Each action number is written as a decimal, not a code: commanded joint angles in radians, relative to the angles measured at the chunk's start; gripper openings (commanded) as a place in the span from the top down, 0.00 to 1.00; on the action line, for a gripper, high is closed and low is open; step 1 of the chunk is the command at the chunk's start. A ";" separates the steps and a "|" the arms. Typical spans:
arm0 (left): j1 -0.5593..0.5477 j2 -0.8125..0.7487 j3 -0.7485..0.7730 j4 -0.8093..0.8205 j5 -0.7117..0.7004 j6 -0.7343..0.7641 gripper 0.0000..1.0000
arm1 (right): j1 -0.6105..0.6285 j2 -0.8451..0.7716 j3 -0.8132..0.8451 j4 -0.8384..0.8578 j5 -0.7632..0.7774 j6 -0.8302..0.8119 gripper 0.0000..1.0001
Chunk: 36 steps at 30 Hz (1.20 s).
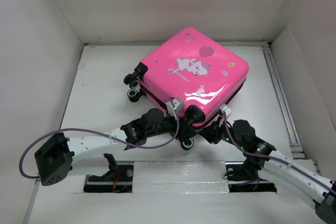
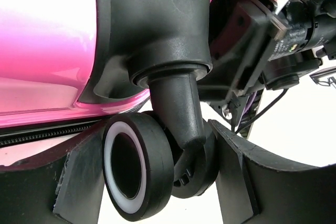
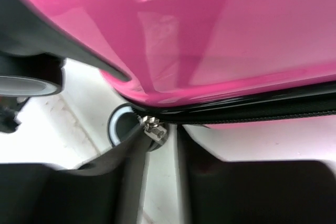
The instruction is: Pack the luggage
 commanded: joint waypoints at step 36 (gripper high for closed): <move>-0.002 0.190 0.337 0.379 0.199 -0.112 1.00 | 0.280 0.215 0.150 0.314 0.232 0.119 1.00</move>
